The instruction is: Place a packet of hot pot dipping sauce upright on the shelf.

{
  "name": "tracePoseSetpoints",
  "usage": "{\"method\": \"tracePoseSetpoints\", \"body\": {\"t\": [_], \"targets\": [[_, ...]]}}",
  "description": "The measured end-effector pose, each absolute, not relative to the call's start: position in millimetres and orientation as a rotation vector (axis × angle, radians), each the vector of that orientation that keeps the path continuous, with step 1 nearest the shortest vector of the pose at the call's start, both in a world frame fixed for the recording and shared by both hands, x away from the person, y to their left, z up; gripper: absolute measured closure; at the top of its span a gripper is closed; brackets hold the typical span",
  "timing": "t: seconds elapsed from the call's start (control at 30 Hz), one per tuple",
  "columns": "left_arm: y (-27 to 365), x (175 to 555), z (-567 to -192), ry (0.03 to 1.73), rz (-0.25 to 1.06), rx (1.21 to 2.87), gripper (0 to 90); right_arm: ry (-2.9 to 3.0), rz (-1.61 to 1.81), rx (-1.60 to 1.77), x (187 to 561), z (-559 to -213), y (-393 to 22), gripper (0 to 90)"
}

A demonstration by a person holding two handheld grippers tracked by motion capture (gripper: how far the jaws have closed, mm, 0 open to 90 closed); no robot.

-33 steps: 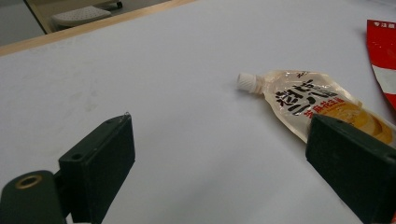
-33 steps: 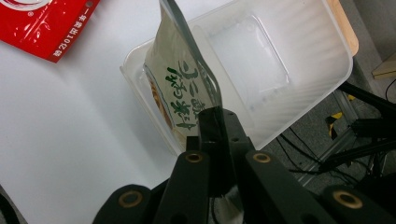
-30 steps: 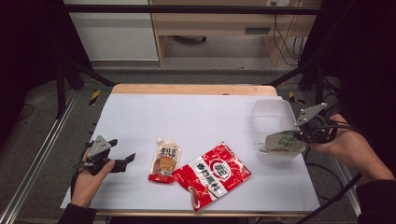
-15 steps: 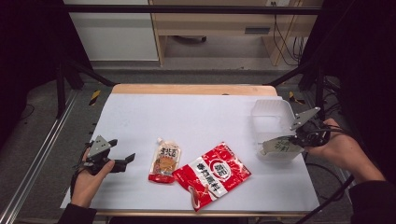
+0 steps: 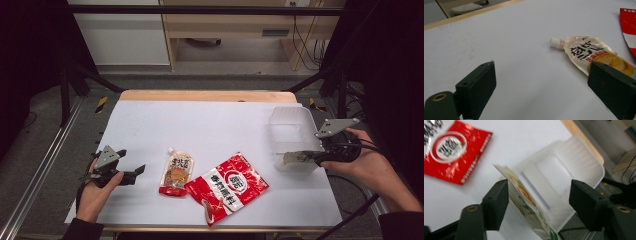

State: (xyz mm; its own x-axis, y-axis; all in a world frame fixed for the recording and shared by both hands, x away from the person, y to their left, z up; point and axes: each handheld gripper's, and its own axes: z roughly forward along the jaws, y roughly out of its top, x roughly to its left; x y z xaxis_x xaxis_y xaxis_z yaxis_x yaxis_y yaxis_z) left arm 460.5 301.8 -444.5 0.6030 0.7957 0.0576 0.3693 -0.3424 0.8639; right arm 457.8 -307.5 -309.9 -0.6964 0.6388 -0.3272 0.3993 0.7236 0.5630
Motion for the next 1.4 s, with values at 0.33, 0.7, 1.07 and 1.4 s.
{"method": "tracePoseSetpoints", "body": {"t": [0.33, 0.7, 1.07, 1.4], "targets": [[301.0, 459.7, -444.2, 0.921, 0.612, 1.958, 8.1, 2.309, 0.755, 0.747, 433.1, -294.4, -255.1, 19.1], [299.2, 460.4, -445.1, 0.905, 0.612, 1.984, 7.3, 2.296, 0.880, 0.768, 428.2, -319.4, -204.9, 12.3], [298.2, 459.1, -445.9, 0.906, 0.625, 1.992, 6.3, 2.338, 1.024, 0.712, 438.3, -340.7, -115.6, 14.3], [302.4, 458.8, -446.0, 0.917, 0.648, 1.995, 6.2, 2.398, 1.041, 0.738, 457.7, -354.7, -62.5, 18.7]]}}
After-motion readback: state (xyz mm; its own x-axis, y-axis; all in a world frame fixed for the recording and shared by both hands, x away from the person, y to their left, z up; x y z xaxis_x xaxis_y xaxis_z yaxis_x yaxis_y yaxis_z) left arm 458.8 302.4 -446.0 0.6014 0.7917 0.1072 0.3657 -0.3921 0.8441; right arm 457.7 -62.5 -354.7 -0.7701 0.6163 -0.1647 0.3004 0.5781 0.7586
